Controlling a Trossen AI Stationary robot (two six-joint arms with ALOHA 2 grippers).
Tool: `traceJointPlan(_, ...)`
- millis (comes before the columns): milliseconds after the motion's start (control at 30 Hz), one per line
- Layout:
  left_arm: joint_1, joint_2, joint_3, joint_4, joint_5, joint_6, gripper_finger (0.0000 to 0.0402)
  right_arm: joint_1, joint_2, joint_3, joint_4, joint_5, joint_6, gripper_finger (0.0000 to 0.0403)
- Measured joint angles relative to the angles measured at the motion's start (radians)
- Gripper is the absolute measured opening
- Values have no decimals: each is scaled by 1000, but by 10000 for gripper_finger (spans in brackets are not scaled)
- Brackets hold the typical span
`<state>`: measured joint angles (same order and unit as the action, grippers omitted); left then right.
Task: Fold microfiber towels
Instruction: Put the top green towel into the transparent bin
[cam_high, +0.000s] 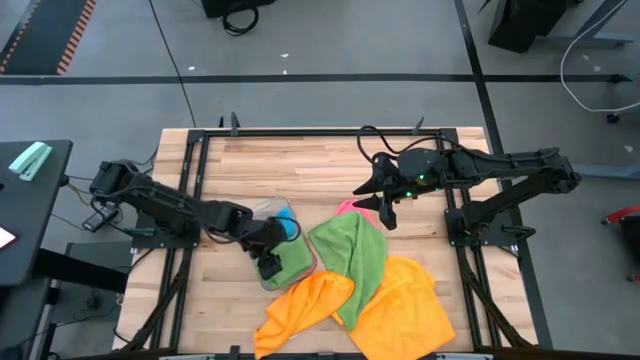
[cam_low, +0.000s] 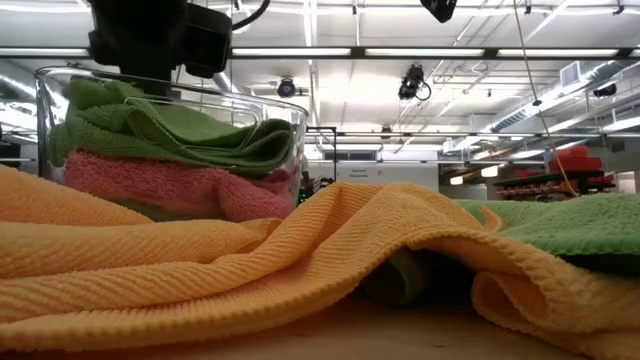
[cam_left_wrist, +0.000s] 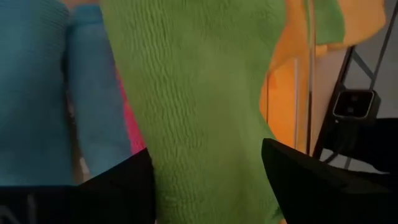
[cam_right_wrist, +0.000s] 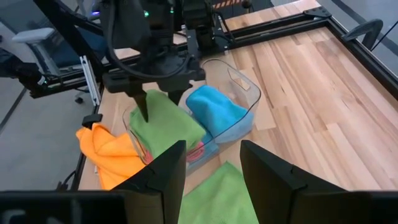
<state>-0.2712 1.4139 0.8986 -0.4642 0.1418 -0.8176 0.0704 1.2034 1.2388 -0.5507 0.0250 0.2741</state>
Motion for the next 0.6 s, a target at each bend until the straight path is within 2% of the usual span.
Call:
traceJointPlan(367,9,-9,0,-26,-10,18,247,0,0,0,0,0,-16,161)
traceJointPlan(600,49,-22,0,-58,-109,56,247,-1,0,0,1,0,-15,161)
